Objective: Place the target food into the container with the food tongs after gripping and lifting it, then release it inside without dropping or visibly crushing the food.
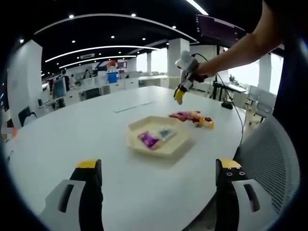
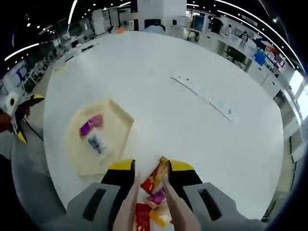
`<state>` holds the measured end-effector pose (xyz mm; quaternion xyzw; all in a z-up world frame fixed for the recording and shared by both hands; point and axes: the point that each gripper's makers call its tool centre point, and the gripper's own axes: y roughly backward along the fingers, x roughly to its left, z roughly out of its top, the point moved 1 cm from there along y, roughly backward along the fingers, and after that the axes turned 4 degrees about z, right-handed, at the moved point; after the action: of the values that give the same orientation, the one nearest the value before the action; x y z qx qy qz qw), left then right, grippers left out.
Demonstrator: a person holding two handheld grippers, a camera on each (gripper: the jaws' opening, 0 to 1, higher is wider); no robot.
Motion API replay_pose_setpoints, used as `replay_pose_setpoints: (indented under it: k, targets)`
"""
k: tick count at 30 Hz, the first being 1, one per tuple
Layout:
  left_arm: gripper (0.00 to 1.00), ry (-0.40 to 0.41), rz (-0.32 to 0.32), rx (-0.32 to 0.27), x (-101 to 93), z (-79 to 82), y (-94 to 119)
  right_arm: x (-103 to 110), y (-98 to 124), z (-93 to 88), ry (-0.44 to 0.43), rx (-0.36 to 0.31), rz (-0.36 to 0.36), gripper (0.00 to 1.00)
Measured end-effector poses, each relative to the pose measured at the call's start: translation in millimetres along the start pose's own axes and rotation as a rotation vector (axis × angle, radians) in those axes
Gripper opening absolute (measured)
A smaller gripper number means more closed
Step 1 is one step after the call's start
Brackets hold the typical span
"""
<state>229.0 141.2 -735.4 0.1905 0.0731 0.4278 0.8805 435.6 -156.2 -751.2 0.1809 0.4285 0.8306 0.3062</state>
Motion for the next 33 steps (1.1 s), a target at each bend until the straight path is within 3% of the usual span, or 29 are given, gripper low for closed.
replay_pose_setpoints:
  k: [5, 15, 33]
  targets:
    - [0.95, 0.003, -0.003, 0.001, -0.7, 0.0, 0, -6, -11, -7.2, -0.072, -0.037, -0.027, 0.26]
    - [0.94, 0.009, -0.015, 0.008, -1.3, -1.9, 0, -12, -25, -20.3, -0.117, -0.052, -0.09, 0.26]
    - [0.93, 0.02, -0.014, 0.012, 0.0, -2.4, -1, -19, -45, -34.2, -0.211, -0.046, -0.106, 0.27]
